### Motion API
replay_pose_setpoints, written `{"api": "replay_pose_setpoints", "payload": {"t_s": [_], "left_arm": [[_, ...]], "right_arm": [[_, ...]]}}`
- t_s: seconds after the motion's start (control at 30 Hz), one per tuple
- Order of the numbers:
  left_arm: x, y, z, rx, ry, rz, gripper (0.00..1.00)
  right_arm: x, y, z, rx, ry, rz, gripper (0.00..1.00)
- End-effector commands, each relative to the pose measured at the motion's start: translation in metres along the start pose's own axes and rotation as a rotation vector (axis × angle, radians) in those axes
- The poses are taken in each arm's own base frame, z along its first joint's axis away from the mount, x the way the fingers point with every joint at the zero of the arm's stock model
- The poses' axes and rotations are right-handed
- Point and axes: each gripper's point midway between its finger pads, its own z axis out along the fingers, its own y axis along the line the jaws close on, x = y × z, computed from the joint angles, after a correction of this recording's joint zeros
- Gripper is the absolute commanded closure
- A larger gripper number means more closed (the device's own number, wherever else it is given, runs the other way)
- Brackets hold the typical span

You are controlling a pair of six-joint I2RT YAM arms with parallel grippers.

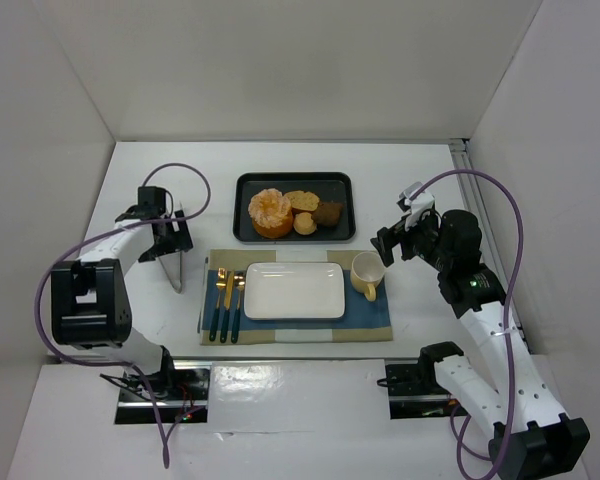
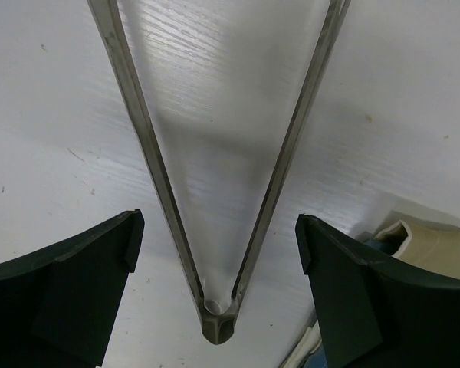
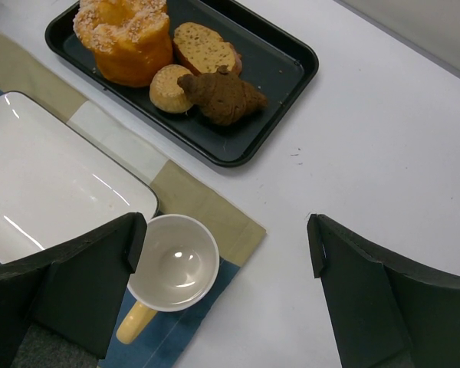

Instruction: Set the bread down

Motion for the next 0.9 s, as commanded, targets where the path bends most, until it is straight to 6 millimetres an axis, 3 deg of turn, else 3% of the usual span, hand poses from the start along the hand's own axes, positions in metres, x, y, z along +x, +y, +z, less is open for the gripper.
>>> {"api": "replay_pose_setpoints", "payload": {"t_s": [0.0,0.67,0.87], "left_arm": [[0.001,-0.003,0.008,0.018,0.028,0.009,0.0],[0.004,0.001,0.034,0.02,0.104,0.002,0.0],[0.01,-0.002,0.04,0.032,0.138,0.005,0.09]], "right_arm": [[-0.012,-0.002,-0.005,0.011,-0.031,-0.01,0.0],[-0.012,0.0,-0.005,0.002,-0.033,-0.011,0.0],[-0.012,0.0,-0.005,0.002,-0.033,-0.011,0.0]]}}
